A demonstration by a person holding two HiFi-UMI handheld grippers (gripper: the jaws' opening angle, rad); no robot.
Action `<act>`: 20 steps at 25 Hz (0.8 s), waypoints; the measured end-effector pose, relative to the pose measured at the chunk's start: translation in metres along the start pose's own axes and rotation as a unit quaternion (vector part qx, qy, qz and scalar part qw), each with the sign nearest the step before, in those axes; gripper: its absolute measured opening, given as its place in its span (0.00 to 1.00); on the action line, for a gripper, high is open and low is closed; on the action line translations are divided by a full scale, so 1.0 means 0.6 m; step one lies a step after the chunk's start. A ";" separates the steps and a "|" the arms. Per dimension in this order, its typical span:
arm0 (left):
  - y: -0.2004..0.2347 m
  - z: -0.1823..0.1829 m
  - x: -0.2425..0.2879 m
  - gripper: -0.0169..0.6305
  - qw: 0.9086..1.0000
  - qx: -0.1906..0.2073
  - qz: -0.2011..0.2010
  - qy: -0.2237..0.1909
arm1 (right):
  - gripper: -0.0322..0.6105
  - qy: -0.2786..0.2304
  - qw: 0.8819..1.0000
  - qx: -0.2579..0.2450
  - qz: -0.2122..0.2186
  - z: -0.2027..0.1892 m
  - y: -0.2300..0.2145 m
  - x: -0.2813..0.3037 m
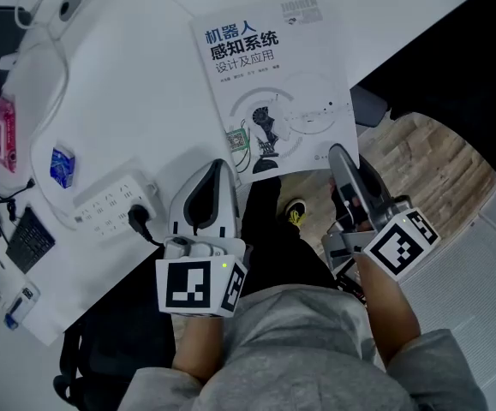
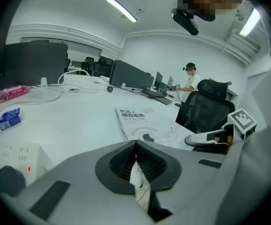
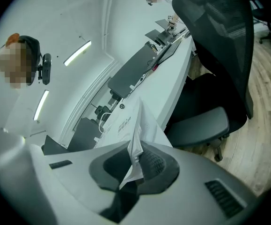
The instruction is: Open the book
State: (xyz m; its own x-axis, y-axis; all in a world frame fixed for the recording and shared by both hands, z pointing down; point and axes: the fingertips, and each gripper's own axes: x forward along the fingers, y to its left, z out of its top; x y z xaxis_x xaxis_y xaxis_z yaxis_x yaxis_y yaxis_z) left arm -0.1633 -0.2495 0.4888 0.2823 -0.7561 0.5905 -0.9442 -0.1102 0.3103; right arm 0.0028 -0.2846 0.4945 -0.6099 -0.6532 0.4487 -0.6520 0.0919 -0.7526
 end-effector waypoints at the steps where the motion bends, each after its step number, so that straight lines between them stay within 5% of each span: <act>1: 0.000 0.007 -0.005 0.04 1.000 -0.001 0.001 -0.005 | 0.13 0.000 1.000 -0.008 0.000 0.002 0.007 -0.002; 20: -0.009 0.131 -0.143 0.04 0.996 0.036 0.035 -0.074 | 0.13 0.011 0.976 -0.211 0.052 0.010 0.201 0.003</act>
State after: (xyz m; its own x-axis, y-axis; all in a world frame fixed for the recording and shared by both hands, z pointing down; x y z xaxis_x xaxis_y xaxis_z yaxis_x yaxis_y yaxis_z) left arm -0.1955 -0.2345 0.3780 0.1916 -0.8503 0.4902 -0.9721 -0.0955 0.2142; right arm -0.0743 -0.2794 0.4015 -0.6897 -0.6072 0.3945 -0.7103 0.4613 -0.5316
